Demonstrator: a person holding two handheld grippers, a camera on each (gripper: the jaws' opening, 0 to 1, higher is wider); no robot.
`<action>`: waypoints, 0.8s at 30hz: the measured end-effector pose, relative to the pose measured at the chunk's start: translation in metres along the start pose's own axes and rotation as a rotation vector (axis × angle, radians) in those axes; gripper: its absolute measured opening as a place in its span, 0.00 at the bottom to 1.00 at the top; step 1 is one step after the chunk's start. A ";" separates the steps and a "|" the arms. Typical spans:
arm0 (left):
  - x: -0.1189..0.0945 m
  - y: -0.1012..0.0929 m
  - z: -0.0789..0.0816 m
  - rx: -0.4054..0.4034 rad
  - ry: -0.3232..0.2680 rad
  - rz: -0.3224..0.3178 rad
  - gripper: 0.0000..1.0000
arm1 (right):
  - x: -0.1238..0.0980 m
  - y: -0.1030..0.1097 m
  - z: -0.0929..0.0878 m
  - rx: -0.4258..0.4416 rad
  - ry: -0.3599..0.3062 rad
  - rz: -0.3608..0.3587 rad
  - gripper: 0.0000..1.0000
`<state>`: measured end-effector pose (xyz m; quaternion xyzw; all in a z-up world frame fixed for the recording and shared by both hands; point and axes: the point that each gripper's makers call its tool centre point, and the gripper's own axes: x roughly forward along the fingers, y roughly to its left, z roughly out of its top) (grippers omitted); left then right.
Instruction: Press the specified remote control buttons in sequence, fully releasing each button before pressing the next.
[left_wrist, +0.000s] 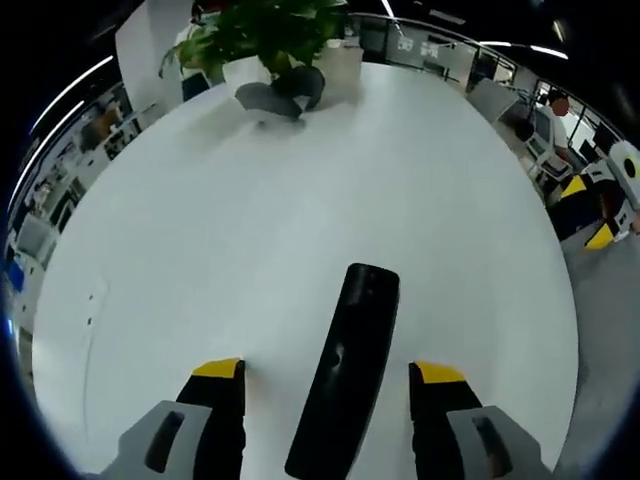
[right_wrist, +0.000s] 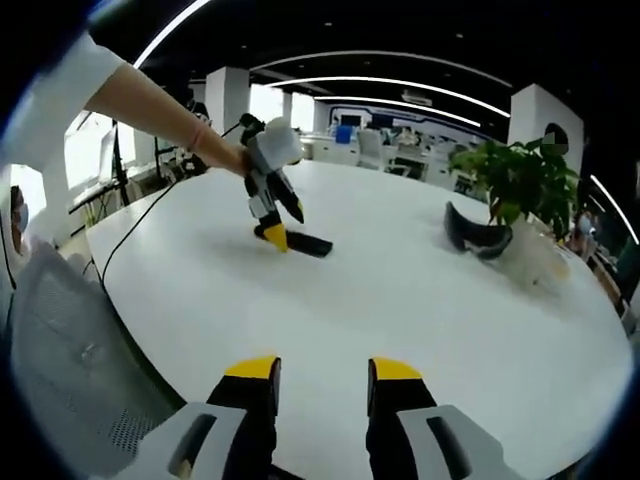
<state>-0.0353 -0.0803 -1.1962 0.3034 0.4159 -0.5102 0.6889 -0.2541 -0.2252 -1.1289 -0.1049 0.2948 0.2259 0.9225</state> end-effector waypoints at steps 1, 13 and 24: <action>0.000 0.000 0.000 0.003 0.002 -0.005 0.65 | 0.000 0.000 0.000 0.000 0.001 0.001 0.31; -0.007 -0.011 -0.002 0.155 -0.015 0.000 0.25 | 0.000 0.003 -0.002 0.002 0.010 0.016 0.26; -0.007 -0.018 -0.007 0.072 -0.013 -0.024 0.24 | 0.000 0.004 -0.001 0.001 0.006 0.021 0.24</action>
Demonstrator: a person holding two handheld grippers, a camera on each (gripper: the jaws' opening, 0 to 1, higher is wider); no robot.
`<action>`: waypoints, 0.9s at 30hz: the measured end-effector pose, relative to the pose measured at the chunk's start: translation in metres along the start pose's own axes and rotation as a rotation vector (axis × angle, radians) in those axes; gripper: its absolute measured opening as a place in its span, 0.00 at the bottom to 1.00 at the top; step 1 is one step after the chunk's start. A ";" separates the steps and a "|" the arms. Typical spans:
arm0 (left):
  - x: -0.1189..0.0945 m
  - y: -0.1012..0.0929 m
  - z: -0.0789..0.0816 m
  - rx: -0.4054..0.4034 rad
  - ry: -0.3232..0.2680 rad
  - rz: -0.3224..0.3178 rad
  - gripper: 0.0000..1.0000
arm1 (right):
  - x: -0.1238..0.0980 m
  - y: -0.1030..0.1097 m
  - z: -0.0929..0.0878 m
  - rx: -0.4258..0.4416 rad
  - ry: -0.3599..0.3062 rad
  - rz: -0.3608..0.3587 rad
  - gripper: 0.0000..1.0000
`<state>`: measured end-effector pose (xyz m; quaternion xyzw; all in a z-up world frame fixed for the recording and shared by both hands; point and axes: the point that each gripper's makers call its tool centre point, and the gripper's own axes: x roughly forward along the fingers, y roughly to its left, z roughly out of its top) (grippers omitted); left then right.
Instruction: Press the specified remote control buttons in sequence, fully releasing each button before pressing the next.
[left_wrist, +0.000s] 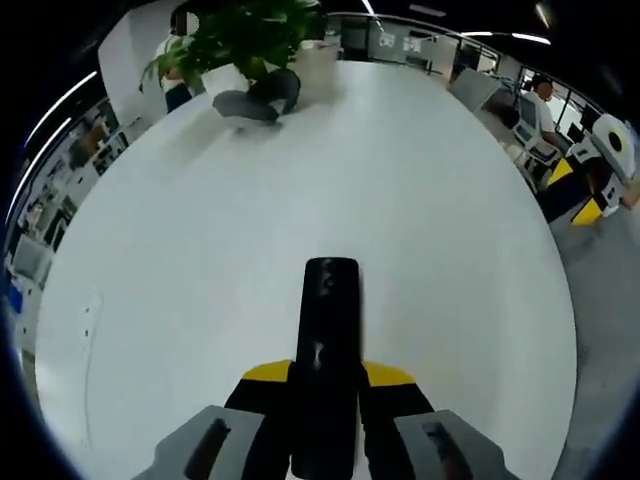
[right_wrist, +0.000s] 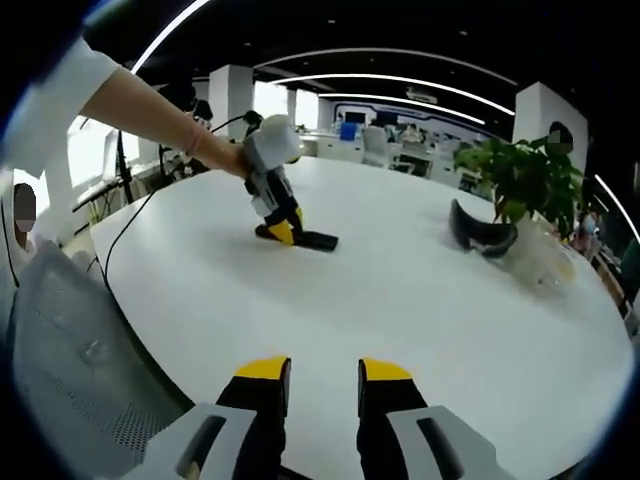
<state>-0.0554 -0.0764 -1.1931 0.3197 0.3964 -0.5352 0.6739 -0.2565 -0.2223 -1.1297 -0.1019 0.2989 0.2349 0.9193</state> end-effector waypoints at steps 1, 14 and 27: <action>0.000 0.001 0.000 0.000 -0.001 -0.001 0.24 | 0.000 0.000 0.000 -0.002 0.002 0.001 0.24; -0.003 -0.029 -0.008 0.034 0.034 -0.010 0.24 | 0.000 0.001 0.001 -0.009 -0.003 0.005 0.22; -0.006 -0.067 -0.015 0.046 0.016 -0.016 0.24 | -0.001 0.001 0.003 -0.010 -0.014 0.005 0.19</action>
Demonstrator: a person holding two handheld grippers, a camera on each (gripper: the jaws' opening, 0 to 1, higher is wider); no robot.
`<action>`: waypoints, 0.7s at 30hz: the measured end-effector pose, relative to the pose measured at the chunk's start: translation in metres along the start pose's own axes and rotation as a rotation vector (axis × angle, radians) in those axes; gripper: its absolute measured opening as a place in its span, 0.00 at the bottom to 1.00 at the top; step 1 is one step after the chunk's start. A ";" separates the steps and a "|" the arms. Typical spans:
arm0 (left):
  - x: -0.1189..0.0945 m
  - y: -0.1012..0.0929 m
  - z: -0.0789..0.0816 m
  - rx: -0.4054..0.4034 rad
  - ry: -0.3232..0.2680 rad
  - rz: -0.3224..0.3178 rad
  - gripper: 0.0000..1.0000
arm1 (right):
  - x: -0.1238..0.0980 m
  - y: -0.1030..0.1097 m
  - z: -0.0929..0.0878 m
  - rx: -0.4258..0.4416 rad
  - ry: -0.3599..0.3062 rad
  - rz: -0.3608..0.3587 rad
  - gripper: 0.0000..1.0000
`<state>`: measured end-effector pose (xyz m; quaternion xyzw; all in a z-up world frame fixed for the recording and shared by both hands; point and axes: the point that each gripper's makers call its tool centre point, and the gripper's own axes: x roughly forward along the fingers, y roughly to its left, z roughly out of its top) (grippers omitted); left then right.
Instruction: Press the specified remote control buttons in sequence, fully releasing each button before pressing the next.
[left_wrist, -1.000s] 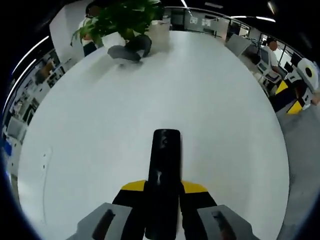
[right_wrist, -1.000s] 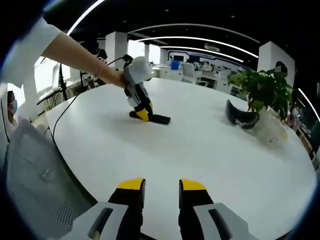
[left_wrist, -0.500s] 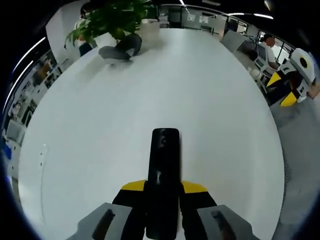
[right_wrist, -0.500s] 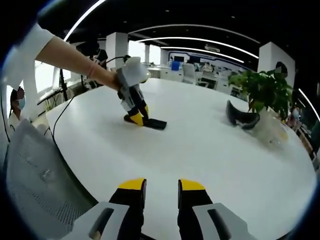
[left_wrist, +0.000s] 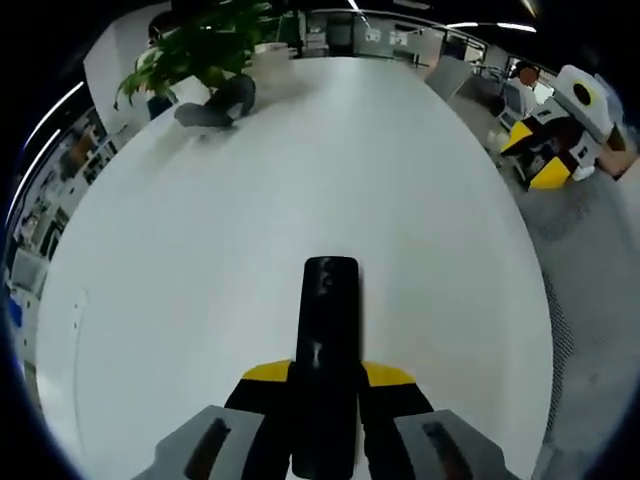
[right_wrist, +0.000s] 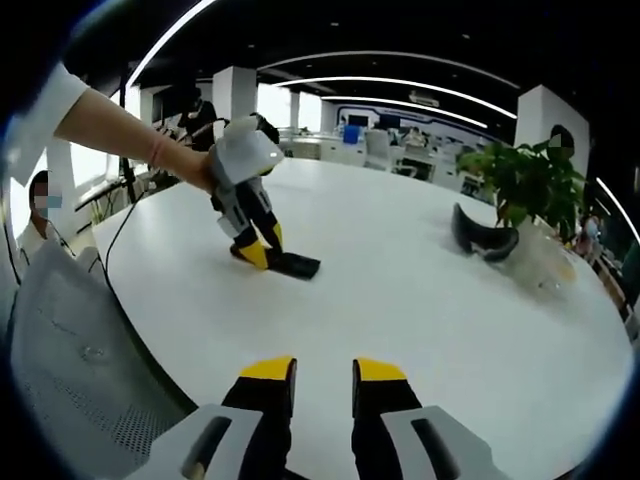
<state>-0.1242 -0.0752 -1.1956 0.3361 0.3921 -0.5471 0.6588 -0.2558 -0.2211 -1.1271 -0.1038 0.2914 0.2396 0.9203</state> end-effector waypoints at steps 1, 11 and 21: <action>0.000 -0.004 0.000 0.001 0.000 -0.003 0.24 | 0.000 0.000 0.000 0.002 0.000 -0.001 0.19; -0.002 -0.030 -0.003 0.017 0.001 -0.009 0.24 | 0.000 0.001 -0.001 0.006 0.002 0.005 0.19; -0.003 -0.057 -0.005 0.050 0.016 -0.018 0.24 | 0.001 0.003 -0.002 0.000 0.011 0.013 0.18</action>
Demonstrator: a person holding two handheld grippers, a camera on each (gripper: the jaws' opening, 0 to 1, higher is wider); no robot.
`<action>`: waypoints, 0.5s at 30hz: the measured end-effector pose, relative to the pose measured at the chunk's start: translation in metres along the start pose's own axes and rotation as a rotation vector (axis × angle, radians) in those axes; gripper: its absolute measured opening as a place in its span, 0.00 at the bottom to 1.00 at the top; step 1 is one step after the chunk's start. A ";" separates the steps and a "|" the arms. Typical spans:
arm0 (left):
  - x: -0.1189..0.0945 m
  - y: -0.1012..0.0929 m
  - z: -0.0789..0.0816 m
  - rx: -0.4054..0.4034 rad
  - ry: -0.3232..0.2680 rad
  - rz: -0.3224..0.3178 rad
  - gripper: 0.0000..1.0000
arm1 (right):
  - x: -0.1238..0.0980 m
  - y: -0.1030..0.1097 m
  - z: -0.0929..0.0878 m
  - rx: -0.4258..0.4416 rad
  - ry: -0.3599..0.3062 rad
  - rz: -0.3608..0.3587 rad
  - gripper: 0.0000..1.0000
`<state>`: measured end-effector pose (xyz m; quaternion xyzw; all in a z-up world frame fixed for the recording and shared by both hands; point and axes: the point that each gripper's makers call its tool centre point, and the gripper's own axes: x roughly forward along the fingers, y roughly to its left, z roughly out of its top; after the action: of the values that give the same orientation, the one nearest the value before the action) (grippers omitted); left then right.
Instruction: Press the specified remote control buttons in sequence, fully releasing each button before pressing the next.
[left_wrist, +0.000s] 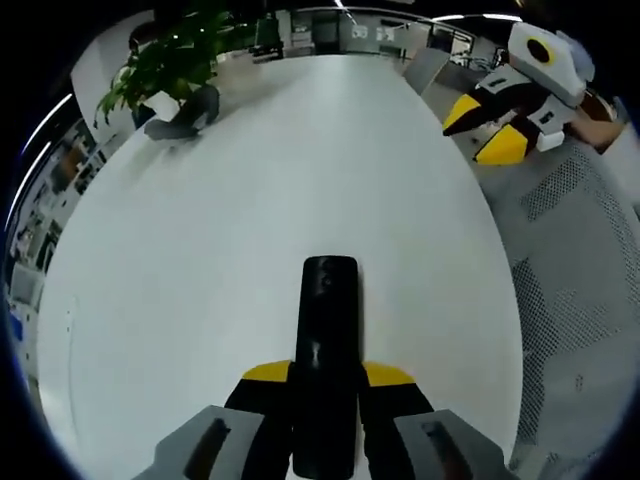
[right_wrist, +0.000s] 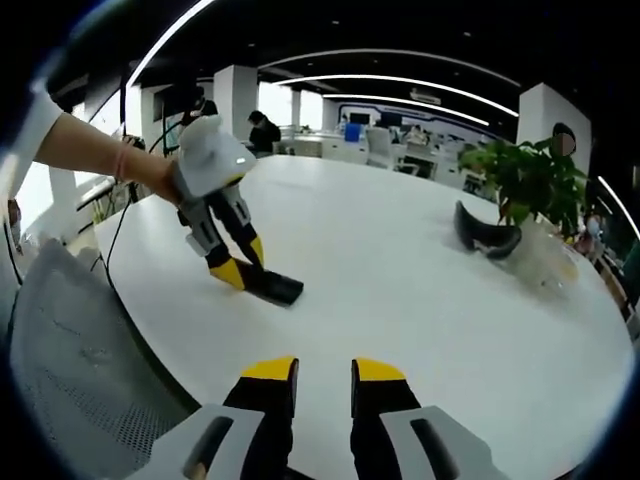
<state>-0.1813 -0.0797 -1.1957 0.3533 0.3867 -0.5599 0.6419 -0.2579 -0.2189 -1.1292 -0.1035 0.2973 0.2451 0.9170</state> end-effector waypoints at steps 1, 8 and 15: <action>0.000 -0.002 0.000 0.004 0.004 -0.003 0.24 | 0.000 0.000 0.000 0.000 0.001 0.001 0.18; -0.001 -0.015 -0.001 0.038 0.037 -0.022 0.24 | 0.000 0.001 0.000 -0.003 0.003 0.000 0.18; -0.002 -0.030 -0.002 0.043 0.037 -0.025 0.24 | 0.000 0.001 -0.002 -0.011 0.012 0.000 0.19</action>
<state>-0.2117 -0.0806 -1.1955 0.3727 0.3907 -0.5693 0.6199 -0.2591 -0.2186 -1.1310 -0.1098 0.3013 0.2459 0.9147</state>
